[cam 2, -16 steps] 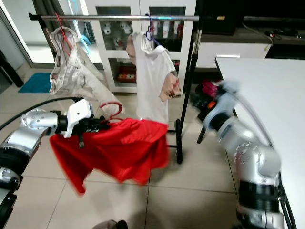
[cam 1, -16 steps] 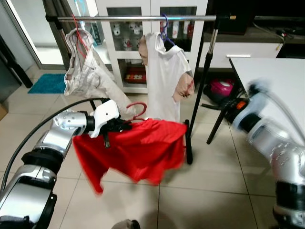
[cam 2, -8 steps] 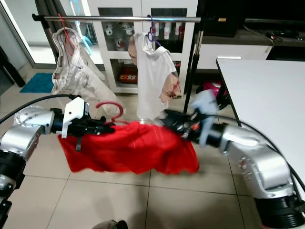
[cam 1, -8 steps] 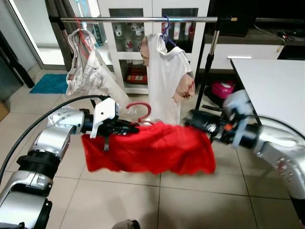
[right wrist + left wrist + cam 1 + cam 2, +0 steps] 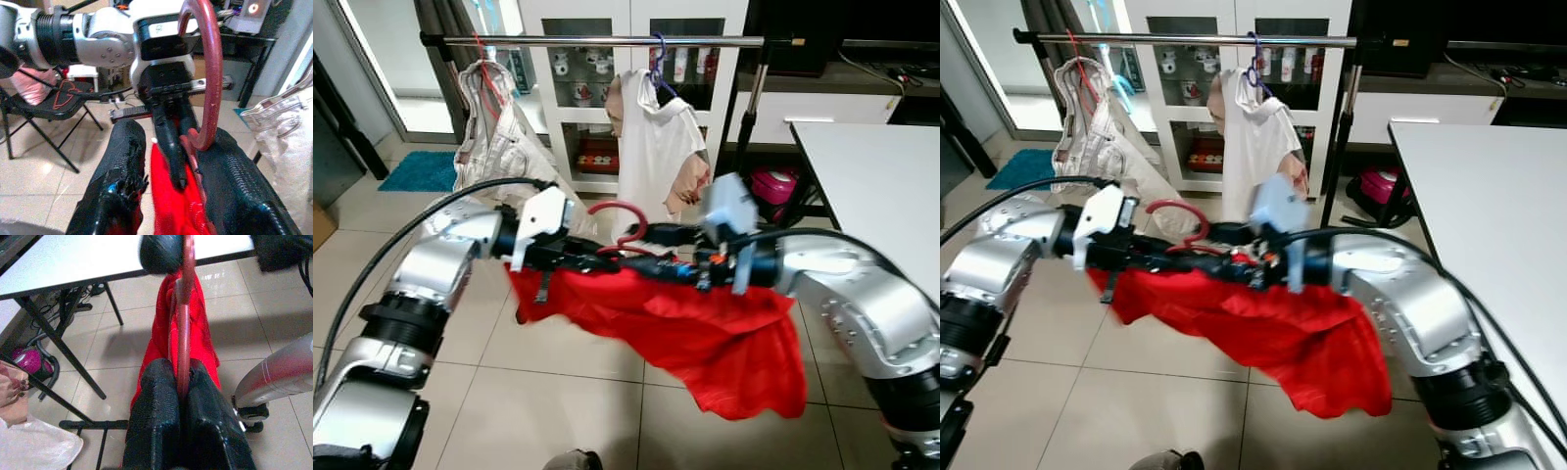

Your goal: Hang hanger

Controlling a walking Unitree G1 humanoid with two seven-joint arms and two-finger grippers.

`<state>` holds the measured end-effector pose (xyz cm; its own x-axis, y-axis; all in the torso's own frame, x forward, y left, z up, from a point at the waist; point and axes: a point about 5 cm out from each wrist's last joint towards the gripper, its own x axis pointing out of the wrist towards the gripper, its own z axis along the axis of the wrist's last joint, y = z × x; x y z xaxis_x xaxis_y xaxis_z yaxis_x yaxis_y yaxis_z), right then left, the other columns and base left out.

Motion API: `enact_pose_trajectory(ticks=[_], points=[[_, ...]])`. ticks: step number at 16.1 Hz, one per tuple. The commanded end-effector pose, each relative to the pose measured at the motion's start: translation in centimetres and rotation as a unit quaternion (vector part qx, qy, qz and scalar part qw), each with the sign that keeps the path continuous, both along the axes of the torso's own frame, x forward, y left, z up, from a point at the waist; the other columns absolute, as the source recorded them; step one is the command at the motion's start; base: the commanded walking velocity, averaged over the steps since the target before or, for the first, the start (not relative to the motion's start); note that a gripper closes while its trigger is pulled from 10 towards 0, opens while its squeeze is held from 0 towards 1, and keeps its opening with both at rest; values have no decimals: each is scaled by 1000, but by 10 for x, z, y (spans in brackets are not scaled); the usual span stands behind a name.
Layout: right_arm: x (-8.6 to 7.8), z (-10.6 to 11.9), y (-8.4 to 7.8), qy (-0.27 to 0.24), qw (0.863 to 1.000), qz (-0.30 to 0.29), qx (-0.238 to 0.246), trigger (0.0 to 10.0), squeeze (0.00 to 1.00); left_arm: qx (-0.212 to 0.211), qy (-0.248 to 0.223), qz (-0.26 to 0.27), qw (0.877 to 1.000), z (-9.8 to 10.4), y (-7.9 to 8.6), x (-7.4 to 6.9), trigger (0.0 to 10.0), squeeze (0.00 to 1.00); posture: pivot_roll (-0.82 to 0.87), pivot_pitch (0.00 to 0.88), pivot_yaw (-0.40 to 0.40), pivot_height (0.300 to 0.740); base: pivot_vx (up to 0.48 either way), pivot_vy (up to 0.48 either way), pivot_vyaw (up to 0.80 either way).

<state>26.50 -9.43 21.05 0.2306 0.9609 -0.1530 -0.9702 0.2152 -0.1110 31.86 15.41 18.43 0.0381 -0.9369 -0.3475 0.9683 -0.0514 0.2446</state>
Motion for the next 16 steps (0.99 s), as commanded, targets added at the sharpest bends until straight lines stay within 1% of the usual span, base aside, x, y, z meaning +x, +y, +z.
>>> enact_pose_trajectory(ticks=[1,2,3,4,5,6,9,12,16], points=[[-2,4,5,-7,1000,23,-4,10000,0,-9,-12,1,1000,9,-1,2,0,0,-166,0,92,740,0,0,0],[-3,3,7,-6,1000,27,-7,10000,0,-11,-12,0,1000,9,-1,2,0,0,-167,0,91,740,0,0,0],[0,-1,12,-3,1000,21,-12,10000,0,-15,-13,-3,1000,10,-4,1,0,0,-165,0,87,740,0,0,0],[1,-2,14,-1,1000,16,-13,10000,0,-16,-13,-4,1000,10,-5,0,0,0,-163,0,83,740,0,0,0],[3,-4,16,5,1000,9,-11,667,0,-19,-7,-5,1000,9,-7,-1,0,0,-162,0,79,740,0,0,0],[3,-5,16,8,1000,10,-12,0,0,-18,-6,-4,1000,8,-7,-1,0,0,-162,0,79,740,0,0,0],[3,-6,17,5,1000,15,-21,0,0,-22,0,2,1000,8,-7,-1,0,0,-161,0,79,740,0,0,0],[5,-11,20,0,999,11,-39,0,0,-33,2,1,999,11,-11,0,0,0,-161,0,82,740,0,0,0],[5,-13,20,0,999,11,-48,0,0,-41,2,6,999,14,-11,2,0,0,-162,0,85,740,0,0,0]])
